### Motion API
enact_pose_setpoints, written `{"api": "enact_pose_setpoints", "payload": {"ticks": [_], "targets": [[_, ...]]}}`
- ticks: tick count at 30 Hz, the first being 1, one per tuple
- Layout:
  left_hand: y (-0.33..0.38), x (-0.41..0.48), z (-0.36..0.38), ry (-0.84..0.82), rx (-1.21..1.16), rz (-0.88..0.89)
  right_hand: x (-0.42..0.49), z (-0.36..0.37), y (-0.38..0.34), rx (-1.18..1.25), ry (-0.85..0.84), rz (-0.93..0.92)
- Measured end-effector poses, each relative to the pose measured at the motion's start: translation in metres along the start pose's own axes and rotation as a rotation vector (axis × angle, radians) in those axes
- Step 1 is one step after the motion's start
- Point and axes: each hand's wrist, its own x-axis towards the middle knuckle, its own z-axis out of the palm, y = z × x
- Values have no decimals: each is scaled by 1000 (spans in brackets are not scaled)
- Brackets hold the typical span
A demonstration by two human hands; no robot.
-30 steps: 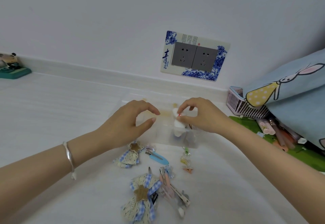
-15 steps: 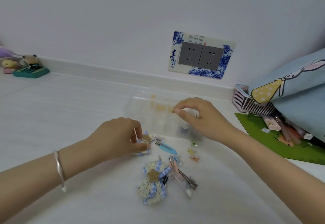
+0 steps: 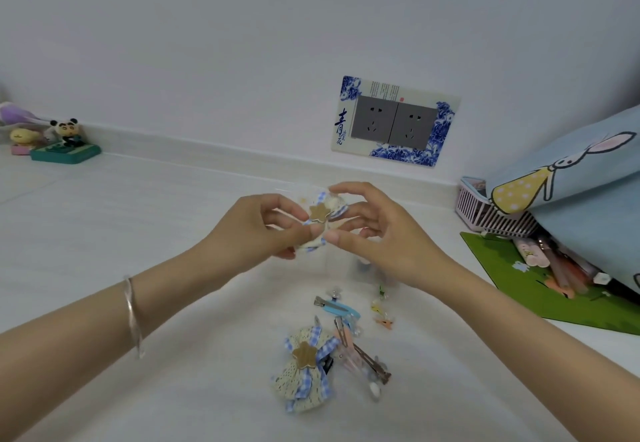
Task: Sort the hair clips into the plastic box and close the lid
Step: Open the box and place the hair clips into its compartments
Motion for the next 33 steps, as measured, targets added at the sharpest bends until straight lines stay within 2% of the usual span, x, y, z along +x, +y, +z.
{"api": "enact_pose_setpoints", "payload": {"ticks": [3, 7, 11, 16, 24, 29, 33], "targets": [[6, 12, 8, -14, -32, 29, 5, -3, -4, 66, 23, 0], [6, 33, 17, -59, -79, 12, 19, -21, 6, 109, 90, 87], [-12, 54, 17, -1, 165, 131, 35, -37, 22, -77, 123, 172], [-40, 61, 15, -28, 449, 239, 46, -37, 30, -337, -34, 208], [-44, 61, 15, -25, 426, 268, 61, -21, 35, -676, -326, 185], [-41, 58, 12, -18, 453, 305, 56, -25, 41, -581, -173, 130], [-36, 44, 7, -53, 539, 402, 38, -32, 37, -425, -61, 74]]}}
